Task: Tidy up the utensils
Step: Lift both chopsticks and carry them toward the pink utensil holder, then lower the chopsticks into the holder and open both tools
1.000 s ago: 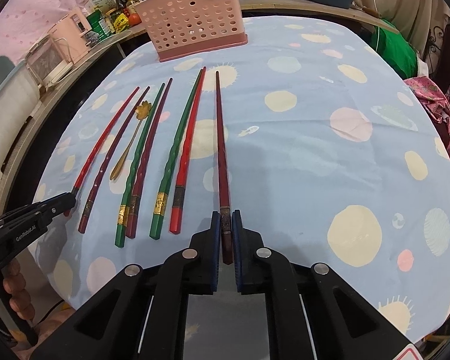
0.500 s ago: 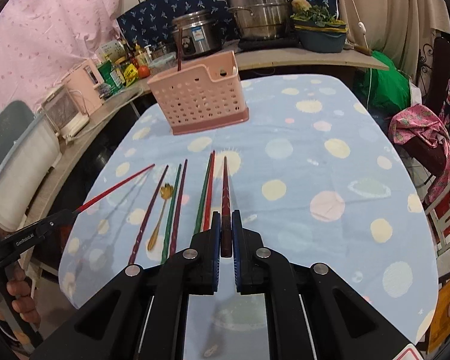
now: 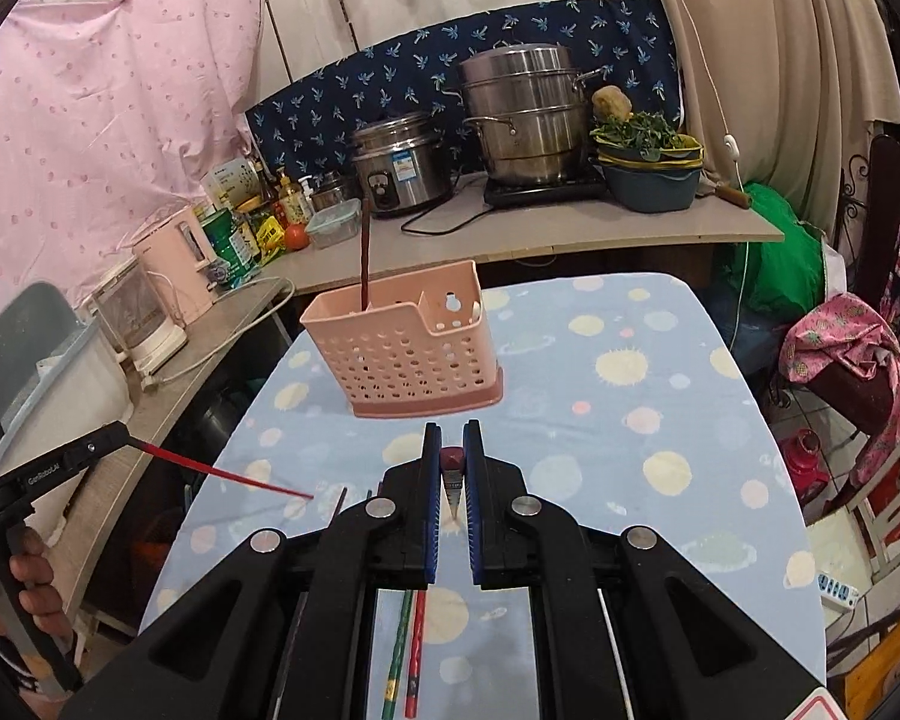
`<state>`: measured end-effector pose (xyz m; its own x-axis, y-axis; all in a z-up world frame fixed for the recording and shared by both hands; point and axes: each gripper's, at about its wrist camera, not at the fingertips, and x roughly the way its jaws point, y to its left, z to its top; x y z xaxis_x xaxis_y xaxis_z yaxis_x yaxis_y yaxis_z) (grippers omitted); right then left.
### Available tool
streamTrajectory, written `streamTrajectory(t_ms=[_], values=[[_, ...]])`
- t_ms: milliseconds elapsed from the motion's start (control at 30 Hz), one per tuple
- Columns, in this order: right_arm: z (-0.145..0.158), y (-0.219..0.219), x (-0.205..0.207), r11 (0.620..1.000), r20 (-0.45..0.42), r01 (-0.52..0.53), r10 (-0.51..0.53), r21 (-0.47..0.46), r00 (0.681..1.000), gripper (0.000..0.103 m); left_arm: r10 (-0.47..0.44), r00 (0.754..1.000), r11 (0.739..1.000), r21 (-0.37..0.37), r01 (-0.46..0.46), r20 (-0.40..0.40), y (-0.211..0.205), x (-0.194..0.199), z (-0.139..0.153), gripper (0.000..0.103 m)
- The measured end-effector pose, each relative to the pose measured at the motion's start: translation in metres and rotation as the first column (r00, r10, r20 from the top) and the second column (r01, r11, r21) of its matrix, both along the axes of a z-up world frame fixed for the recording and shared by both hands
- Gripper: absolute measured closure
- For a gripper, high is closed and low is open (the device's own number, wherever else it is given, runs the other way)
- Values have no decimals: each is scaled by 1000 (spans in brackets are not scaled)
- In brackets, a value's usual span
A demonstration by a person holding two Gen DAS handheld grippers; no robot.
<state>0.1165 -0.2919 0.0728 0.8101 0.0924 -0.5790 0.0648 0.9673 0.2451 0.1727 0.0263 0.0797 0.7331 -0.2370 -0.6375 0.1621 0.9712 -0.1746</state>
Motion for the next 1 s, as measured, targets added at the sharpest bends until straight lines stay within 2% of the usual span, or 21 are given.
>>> streamTrajectory(t_ms=[400, 800, 1000], values=[[29, -21, 46, 998, 64, 11, -15, 56, 998, 95, 17, 995, 999, -29, -15, 94, -10, 53, 50, 96], [106, -44, 114, 989, 233, 21, -54, 146, 971, 95, 18, 966, 997, -76, 2, 259, -37, 104, 132, 96], [120, -40, 153, 988, 257, 16, -55, 153, 965, 95, 20, 963, 997, -79, 1, 268, -53, 138, 137, 96]])
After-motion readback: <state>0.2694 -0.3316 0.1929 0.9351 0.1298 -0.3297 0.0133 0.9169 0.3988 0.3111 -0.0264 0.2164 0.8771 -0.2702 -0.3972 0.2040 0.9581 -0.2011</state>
